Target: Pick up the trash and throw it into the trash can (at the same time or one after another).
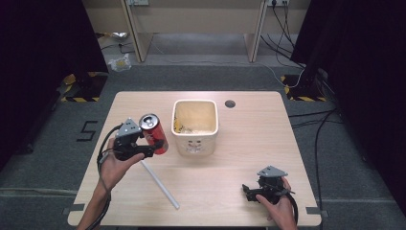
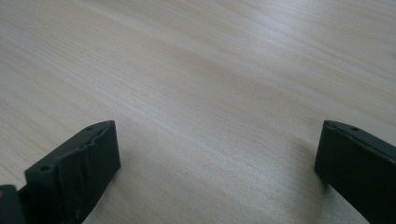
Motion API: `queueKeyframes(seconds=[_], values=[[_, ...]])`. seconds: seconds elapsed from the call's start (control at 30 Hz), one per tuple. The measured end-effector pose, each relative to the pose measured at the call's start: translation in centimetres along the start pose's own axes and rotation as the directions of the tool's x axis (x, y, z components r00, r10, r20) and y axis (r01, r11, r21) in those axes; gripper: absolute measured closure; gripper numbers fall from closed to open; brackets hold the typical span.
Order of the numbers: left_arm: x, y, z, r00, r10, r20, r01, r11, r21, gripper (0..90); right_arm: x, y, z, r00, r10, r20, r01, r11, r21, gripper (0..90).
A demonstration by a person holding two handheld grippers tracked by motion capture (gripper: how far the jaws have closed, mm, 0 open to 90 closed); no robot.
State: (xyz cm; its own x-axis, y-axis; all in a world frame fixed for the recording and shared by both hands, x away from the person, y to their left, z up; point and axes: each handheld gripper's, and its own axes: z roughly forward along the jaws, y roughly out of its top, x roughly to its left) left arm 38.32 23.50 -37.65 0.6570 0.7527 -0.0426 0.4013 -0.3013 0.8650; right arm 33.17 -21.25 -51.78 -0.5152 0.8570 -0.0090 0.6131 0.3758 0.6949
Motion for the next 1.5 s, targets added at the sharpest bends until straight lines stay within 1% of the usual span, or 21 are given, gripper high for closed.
queueKeyframes(seconds=[0.1,0.13,0.2,0.27,0.33,0.4,0.53,0.63,0.67,0.77,0.87,0.93,0.97,1.0,1.03,1.1,1.13,1.17,1.3,1.33,1.5], values=[[0.1,0.6,-0.1,1.0000,0.002,0.003,-0.002,1.0000,-0.006,33.9,0.0,0.0,0.0,1.0000,0.000,0.000,0.000,1.000,0.002,0.2],[0.2,1.2,-0.1,0.9999,0.005,0.009,-0.005,0.9999,-0.010,33.9,0.0,0.0,0.0,1.0000,-0.001,0.000,0.001,1.000,0.001,0.2],[0.2,1.5,0.0,0.9999,0.003,0.015,-0.003,0.9999,-0.012,33.9,0.0,0.0,0.0,1.0000,0.000,-0.001,0.000,1.000,0.002,0.2],[0.2,2.4,0.1,0.9997,0.006,0.024,-0.005,0.9998,-0.018,33.9,0.0,0.0,0.0,1.0000,0.000,0.000,0.000,1.000,0.001,0.2],[0.2,2.7,0.1,0.9996,0.008,0.027,-0.008,0.9998,-0.019,33.9,0.0,0.0,0.0,1.0000,0.000,0.000,0.000,1.000,0.001,0.2],[0.2,3.5,0.4,0.9990,0.001,0.044,0.000,0.9995,-0.030,33.9,0.0,0.0,0.0,1.0000,0.000,0.000,0.000,1.000,0.000,0.2],[0.2,4.2,0.7,0.9988,-0.004,0.050,0.006,0.9992,-0.038,33.9,0.0,0.0,0.0,1.0000,-0.001,0.000,0.001,1.000,0.001,0.2],[0.1,5.1,1.1,0.9987,-0.001,0.052,0.004,0.9991,-0.042,33.9,0.0,0.0,0.0,1.0000,-0.001,0.000,0.001,1.000,0.000,0.2],[0.1,5.1,1.1,0.9987,-0.001,0.052,0.004,0.9991,-0.042,33.9,0.0,0.0,0.0,1.0000,-0.001,-0.001,0.001,1.000,0.001,0.2],[0.0,5.9,1.6,0.9987,0.001,0.051,0.001,0.9991,-0.043,33.9,0.0,0.0,0.0,1.0000,-0.001,0.000,0.001,1.000,0.000,0.2],[0.0,6.8,2.7,0.9988,-0.001,0.050,0.003,0.9991,-0.043,33.9,0.0,0.0,0.0,1.0000,-0.001,0.000,0.001,1.000,0.000,0.2],[0.0,7.0,3.0,0.9987,-0.003,0.050,0.005,0.9992,-0.040,33.9,0.0,0.0,0.0,1.0000,-0.002,0.000,0.002,1.000,-0.001,0.2],[0.0,7.2,3.7,0.9987,-0.004,0.050,0.006,0.9993,-0.036,33.9,0.0,0.0,0.0,1.0000,-0.003,0.000,0.003,1.000,-0.002,0.2],[0.0,7.2,3.7,0.9987,-0.004,0.050,0.006,0.9993,-0.036,33.9,0.0,0.0,0.0,1.0000,-0.004,0.000,0.004,1.000,-0.002,0.2],[-0.1,7.5,4.4,0.9987,-0.005,0.051,0.006,0.9994,-0.034,33.9,0.0,0.0,0.0,1.0000,-0.003,0.001,0.003,1.000,-0.002,0.2],[-0.2,7.7,5.1,0.9986,-0.004,0.054,0.006,0.9994,-0.035,33.9,0.0,0.0,0.0,1.0000,-0.002,0.000,0.002,1.000,-0.001,0.2],[-0.2,7.7,5.1,0.9986,-0.004,0.054,0.006,0.9994,-0.035,33.9,0.0,0.0,0.0,1.0000,-0.002,0.000,0.002,1.000,-0.001,0.2],[-0.4,8.0,5.6,0.9988,0.000,0.049,0.002,0.9995,-0.033,33.9,0.0,0.0,0.0,1.0000,-0.004,0.001,0.004,1.000,-0.001,0.2],[-0.6,8.2,6.4,0.9987,0.002,0.050,-0.001,0.9996,-0.029,33.9,0.0,0.0,0.0,1.0000,-0.001,-0.001,0.001,1.000,-0.001,0.2],[-0.6,8.3,6.9,0.9988,0.001,0.049,0.000,0.9997,-0.026,33.8,0.0,0.0,0.0,1.0000,-0.002,-0.001,0.002,1.000,-0.002,0.2],[-0.4,8.1,8.1,0.9989,-0.007,0.047,0.007,0.9999,-0.010,33.8,0.0,0.0,0.0,1.0000,-0.003,-0.001,0.003,1.000,0.000,0.2]])
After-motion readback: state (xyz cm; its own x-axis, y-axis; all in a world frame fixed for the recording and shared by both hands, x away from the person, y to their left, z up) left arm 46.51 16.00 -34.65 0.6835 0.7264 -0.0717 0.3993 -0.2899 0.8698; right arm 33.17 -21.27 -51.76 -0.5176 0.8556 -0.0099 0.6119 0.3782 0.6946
